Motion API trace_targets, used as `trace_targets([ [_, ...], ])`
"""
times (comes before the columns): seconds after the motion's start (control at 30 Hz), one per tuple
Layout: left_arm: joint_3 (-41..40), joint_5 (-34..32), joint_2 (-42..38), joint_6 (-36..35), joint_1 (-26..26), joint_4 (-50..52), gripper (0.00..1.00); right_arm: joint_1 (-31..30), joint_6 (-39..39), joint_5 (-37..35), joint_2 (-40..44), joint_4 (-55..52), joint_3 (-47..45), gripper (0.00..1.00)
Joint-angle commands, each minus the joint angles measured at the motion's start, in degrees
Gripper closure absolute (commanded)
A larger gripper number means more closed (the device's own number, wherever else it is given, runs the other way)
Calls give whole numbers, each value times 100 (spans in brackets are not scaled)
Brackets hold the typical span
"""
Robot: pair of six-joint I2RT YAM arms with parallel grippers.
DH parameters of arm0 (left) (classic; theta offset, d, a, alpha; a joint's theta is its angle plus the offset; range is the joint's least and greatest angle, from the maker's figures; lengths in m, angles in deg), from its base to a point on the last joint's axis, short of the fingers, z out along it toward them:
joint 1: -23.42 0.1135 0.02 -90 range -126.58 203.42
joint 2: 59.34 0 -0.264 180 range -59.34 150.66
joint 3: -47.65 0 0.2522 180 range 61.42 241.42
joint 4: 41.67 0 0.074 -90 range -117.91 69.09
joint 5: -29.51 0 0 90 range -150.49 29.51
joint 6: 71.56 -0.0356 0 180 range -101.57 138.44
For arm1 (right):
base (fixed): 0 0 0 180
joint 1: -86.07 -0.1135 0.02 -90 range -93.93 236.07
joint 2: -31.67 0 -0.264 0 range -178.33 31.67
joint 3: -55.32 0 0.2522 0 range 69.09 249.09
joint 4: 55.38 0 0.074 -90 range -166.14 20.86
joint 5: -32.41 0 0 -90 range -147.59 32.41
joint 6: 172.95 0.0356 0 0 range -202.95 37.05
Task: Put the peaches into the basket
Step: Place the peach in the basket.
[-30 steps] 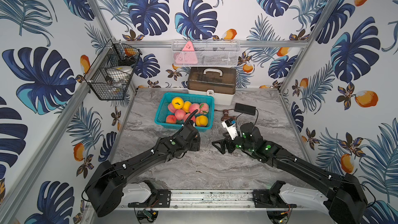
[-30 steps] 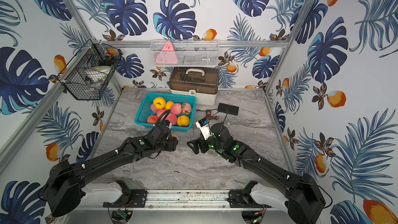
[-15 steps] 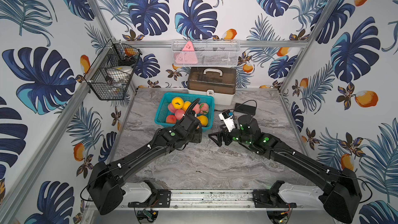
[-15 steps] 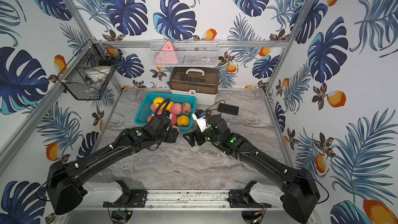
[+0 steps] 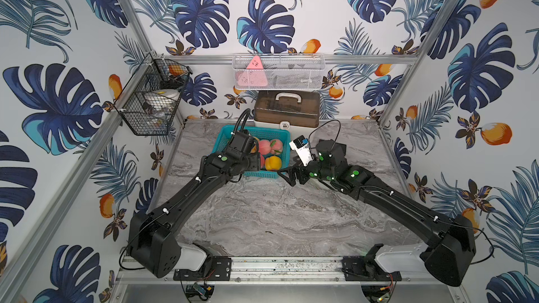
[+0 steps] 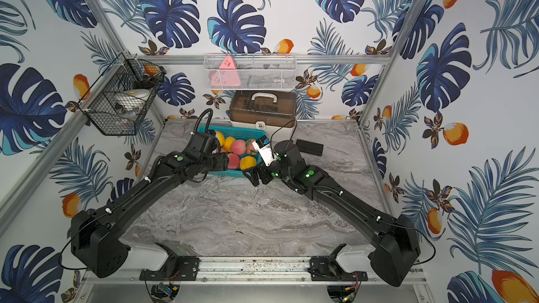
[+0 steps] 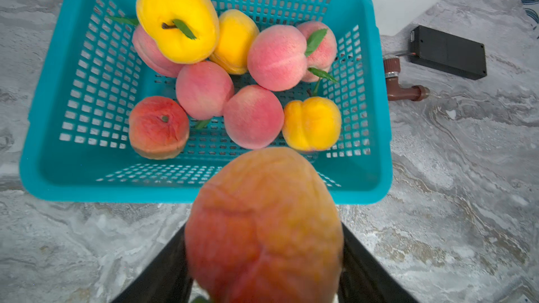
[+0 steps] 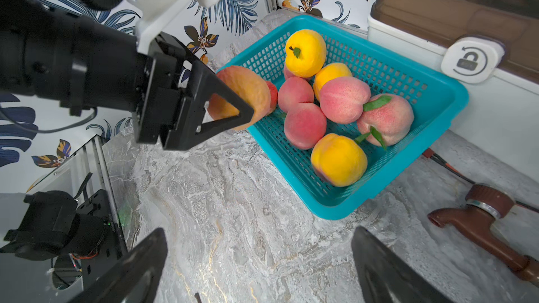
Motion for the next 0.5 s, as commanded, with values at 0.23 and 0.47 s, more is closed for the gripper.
trace_targets([
  [0.23,815,-62,659,-671,699,190,31,157,-226,226,-331,-171,521,0],
  [0.47,828,26,948,-772,1123,45,31,161,-191,422,-393,-188,678,0],
])
